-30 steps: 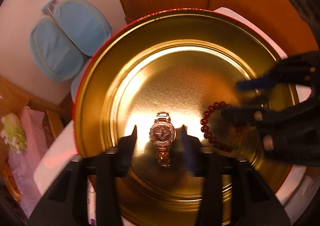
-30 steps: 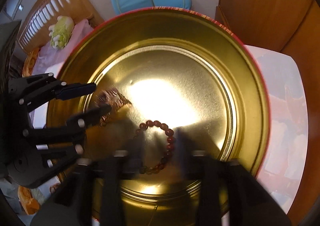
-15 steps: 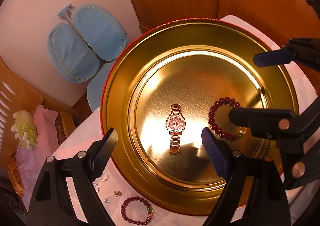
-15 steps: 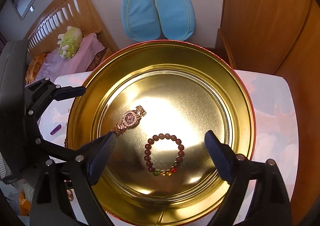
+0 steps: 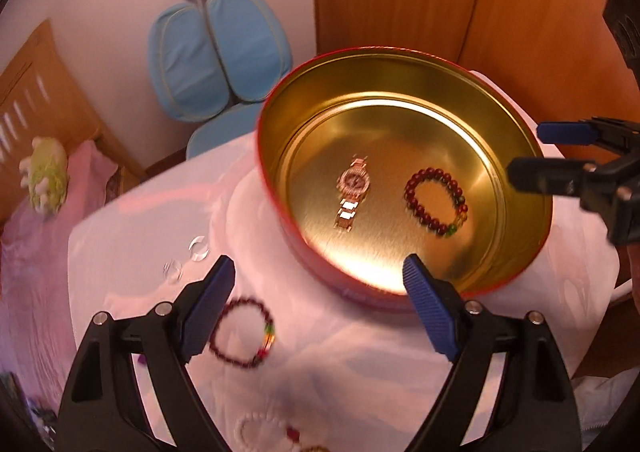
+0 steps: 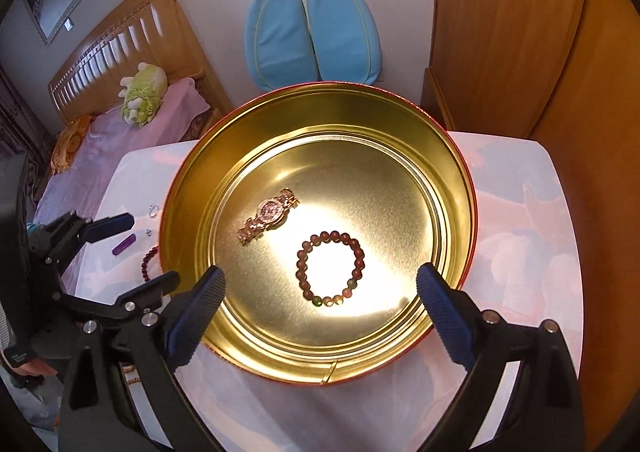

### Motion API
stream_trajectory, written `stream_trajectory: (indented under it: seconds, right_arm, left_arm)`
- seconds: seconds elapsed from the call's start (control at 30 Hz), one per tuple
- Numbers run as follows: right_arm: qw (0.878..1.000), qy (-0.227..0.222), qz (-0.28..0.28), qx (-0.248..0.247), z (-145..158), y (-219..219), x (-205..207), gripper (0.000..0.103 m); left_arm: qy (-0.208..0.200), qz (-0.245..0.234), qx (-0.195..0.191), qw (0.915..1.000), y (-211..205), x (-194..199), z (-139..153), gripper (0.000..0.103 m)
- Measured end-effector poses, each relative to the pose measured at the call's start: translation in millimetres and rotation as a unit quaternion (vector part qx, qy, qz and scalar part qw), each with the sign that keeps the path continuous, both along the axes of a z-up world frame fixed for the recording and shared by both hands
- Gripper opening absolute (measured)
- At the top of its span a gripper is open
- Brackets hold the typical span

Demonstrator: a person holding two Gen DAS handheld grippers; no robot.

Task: Organize jewelry
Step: 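Withdraw both tools from the tin toward the lipstick and second bracelet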

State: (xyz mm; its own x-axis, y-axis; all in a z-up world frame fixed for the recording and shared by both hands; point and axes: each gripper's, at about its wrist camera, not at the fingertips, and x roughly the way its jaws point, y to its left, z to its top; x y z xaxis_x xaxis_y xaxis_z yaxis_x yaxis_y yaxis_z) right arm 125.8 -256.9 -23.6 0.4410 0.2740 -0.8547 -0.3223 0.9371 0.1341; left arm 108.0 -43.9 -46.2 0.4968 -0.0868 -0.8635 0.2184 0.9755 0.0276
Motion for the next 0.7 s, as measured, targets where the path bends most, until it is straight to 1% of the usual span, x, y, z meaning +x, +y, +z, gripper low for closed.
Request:
stream_trajectory:
  seconds: [0.1,0.23,0.37,0.43,0.57,0.63,0.7]
  right_arm:
    - [1.0,-0.005,0.011,0.013,8.7,1.1,-11.3,0.097]
    - [0.999,-0.015,0.037,0.036,18.6,6.6,-29.2,0.097]
    - [0.994,-0.013,0.074,0.079,23.2,17.6,-48.8,0.097]
    - [0.991,-0.009,0.093,0.091,24.8,27.3,-57.9,0.097]
    - [0.987,-0.003,0.138,0.085,26.6,57.2,-72.4,0.097]
    - [0.985,-0.003,0.153,0.082,26.3,73.5,-79.2,0.097]
    - [0.983,0.002,0.165,0.081,22.1,90.4,-85.8,0.097]
  left_arm:
    - [0.006,0.03,-0.011,0.9995,20.4,-19.7,5.4,0.084]
    - [0.004,0.072,-0.024,0.9971,48.0,-48.5,15.1,0.084]
    - [0.005,0.117,-0.014,0.993,72.3,-80.1,17.1,0.084]
    - [0.013,0.13,-0.013,0.9913,84.1,-90.8,15.0,0.084]
    - [0.023,0.131,-0.012,0.991,103.2,-99.4,6.9,0.084]
    - [0.026,0.118,-0.013,0.9926,112.2,-96.2,-0.9,0.084]
    - [0.028,0.094,-0.014,0.9951,124.3,-89.9,-10.5,0.084]
